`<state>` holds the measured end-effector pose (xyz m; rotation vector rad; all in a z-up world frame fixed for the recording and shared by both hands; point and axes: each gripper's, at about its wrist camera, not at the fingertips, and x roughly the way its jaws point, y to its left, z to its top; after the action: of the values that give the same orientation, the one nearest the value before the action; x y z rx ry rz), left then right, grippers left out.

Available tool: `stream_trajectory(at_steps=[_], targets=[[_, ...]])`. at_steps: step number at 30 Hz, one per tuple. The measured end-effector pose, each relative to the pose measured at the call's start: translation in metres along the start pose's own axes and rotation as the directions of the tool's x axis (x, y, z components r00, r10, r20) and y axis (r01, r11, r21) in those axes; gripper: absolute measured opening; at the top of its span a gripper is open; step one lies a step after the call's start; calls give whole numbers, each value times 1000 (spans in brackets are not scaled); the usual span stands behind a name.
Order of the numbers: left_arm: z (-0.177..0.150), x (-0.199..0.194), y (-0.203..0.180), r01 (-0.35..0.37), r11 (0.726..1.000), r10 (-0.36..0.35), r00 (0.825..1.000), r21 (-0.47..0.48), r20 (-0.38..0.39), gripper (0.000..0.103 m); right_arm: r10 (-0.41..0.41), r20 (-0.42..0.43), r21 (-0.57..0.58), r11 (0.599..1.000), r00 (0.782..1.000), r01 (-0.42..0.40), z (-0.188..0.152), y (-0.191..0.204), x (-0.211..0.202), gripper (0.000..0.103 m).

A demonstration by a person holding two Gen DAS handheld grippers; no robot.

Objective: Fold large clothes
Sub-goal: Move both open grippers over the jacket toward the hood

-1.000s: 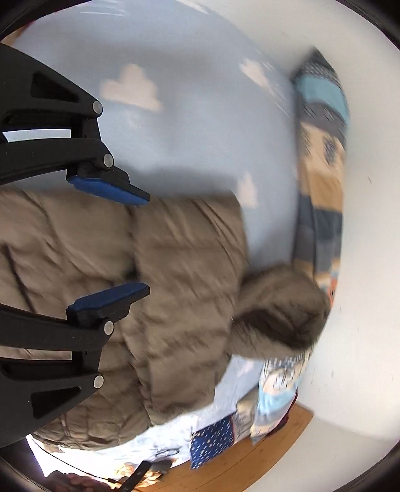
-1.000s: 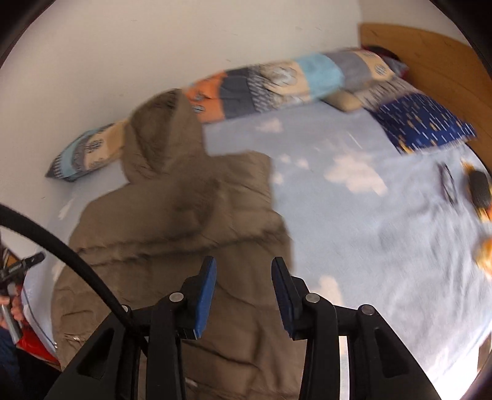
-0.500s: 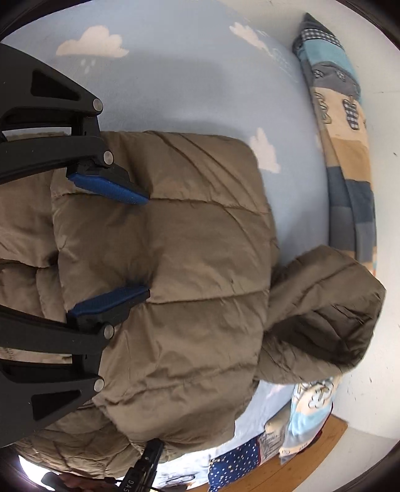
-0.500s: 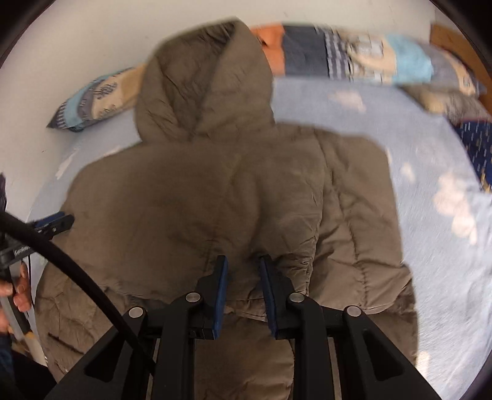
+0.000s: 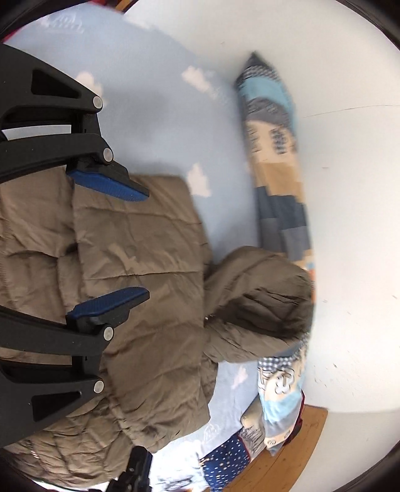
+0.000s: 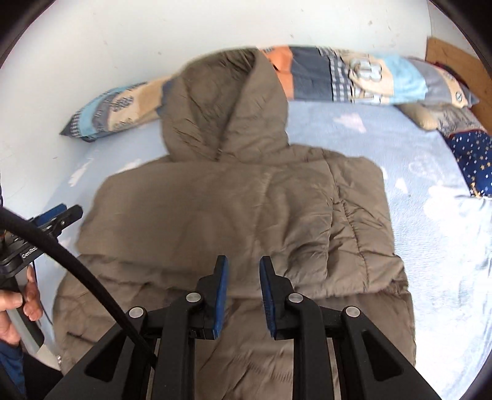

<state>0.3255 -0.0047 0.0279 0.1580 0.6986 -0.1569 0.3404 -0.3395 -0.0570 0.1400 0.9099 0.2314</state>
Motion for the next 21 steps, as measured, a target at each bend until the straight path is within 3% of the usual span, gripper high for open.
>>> stream_trajectory(at_steps=[4, 8, 16, 21], targets=[[-25, -50, -10, -36, 998, 32, 997, 49, 73, 57, 44, 48, -1, 999, 998, -44, -23, 6, -39, 23], [-54, -87, -19, -47, 997, 40, 995, 65, 96, 57, 58, 71, -24, 998, 996, -56, -52, 17, -69, 23], [-101, -140, -36, -42, 997, 36, 996, 63, 86, 58, 93, 84, -15, 996, 992, -92, -111, 27, -112, 23], [-111, -163, -45, -30, 997, 25, 996, 71, 81, 58, 129, 103, 15, 991, 986, -131, -135, 28, -135, 23]])
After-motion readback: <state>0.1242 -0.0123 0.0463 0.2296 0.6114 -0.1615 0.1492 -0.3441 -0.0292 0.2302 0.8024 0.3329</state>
